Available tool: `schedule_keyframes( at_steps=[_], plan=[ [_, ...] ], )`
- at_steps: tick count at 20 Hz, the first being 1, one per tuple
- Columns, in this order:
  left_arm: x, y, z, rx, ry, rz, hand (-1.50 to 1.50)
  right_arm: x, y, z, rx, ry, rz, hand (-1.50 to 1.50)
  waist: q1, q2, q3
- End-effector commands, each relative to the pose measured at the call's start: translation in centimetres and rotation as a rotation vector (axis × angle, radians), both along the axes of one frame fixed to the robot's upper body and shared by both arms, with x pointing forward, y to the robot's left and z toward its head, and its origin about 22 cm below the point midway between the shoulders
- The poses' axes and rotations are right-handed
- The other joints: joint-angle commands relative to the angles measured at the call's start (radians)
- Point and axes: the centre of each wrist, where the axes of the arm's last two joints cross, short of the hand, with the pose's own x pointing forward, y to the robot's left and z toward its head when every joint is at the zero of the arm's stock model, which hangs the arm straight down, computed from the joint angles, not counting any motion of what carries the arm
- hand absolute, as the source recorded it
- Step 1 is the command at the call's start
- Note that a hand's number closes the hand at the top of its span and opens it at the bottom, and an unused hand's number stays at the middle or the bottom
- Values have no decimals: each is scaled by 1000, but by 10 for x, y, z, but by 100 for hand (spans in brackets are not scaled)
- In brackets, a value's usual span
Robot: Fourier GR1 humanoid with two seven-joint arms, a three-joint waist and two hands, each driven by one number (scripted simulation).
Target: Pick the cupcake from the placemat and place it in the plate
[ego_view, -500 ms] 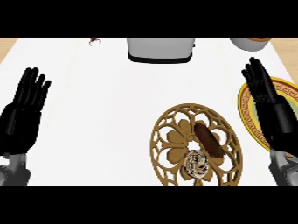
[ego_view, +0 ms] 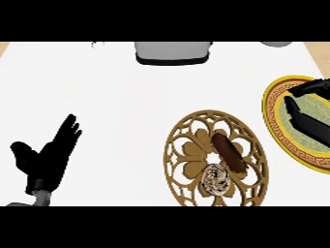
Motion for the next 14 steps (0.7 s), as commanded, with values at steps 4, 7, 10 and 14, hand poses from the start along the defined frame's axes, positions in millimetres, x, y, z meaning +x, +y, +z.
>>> schedule_keyframes(
  at_steps=[4, 7, 10, 14],
  plan=[
    [-9, -20, -14, -9, 125, -53, 0, -49, -28, -54, 141, -117, -134, -150, 11, -3, 7],
    [-9, -40, -24, -17, 113, -50, 0, -53, -35, -52, 107, -84, -75, -150, 23, -3, 6],
    [18, -19, -12, -21, 126, -47, 0, -74, -25, -29, 11, -34, -54, -150, 16, -3, 5],
    [11, -22, -18, -5, 128, -55, 0, -65, -27, -4, -260, 172, 62, -150, 19, -1, 3]
  ],
)
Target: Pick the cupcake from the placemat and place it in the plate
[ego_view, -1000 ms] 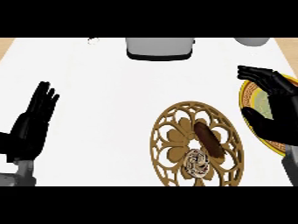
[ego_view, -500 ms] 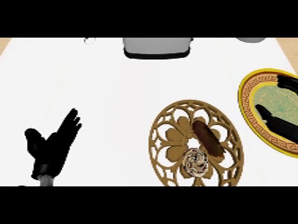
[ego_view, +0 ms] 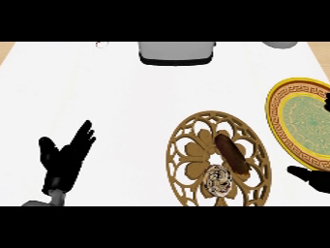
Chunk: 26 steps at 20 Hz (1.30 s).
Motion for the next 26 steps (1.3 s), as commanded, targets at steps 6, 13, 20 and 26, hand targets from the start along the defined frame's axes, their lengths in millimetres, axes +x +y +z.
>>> schedule_keyframes(
  at_steps=[6, 13, 20, 26],
  plan=[
    [14, -3, 2, 1, 6, -6, 0, -19, 37, 42, -371, 285, 146, -150, 5, 2, -1],
    [-2, 2, 3, 4, -7, -22, 0, -29, 90, 40, -484, 392, 133, -150, 15, 1, 0],
    [-14, -13, -8, 2, -3, -3, 0, -13, 119, 12, -540, 439, 99, -150, 13, 1, 1],
    [-13, -5, 7, -3, 6, -12, 0, -25, 139, 9, -519, 534, 155, -150, 10, 1, 1]
  ],
)
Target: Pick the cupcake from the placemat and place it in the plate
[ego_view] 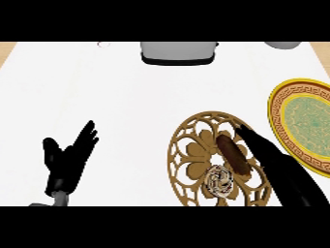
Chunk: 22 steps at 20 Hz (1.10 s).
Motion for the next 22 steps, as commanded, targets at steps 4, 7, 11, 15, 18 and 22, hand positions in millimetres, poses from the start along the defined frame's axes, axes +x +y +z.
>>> schedule_keyframes(
  at_steps=[4, 7, 11, 15, 18, 22],
  plan=[
    [2, 29, -5, -10, -3, 2, 0, -17, 16, -31, -13, 48, 30, -150, -5, 0, 0],
    [0, 17, -1, -2, -9, -4, 0, 11, 46, -25, -7, 38, 34, -150, 1, 1, 0],
    [-10, -3, -11, -3, -10, 6, 0, 10, 26, -33, -94, 50, -19, -150, -1, 0, 0],
    [11, -4, -13, 0, 12, -4, 0, 1, 34, -25, -151, 32, -45, -150, -4, 1, 0],
    [15, 6, -13, 6, 4, 7, 0, 12, 45, -53, -138, 45, -37, -150, -3, 1, 0],
    [-1, 5, -7, -12, -7, -10, 0, 7, 42, -57, -140, 78, -22, -150, -2, 0, 0]
  ],
)
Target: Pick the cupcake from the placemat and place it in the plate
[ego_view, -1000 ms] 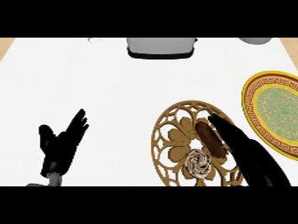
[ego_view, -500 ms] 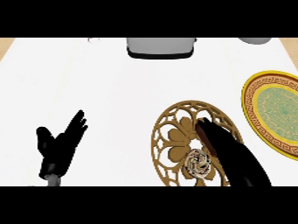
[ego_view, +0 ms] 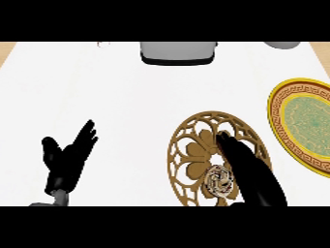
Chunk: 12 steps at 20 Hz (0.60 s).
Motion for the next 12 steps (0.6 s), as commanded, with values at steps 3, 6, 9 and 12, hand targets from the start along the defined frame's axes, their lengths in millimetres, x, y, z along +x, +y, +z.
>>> schedule_keyframes(
  at_steps=[3, 6, 9, 12],
  plan=[
    [11, -18, -10, -7, 10, -3, 0, 16, 9, -44, -25, 36, 15, -150, 0, 1, 0],
    [-19, 6, 2, 1, 2, -7, 0, 7, 21, -35, -27, 56, 23, -150, 3, 0, 0],
    [2, -11, -12, -6, 2, -2, 0, 21, -1, -33, -116, 63, 122, 150, -1, 1, 0],
    [4, 9, 4, -5, 1, -20, 0, 17, -3, -45, -130, 19, 129, 150, 0, 0, 0]
  ],
)
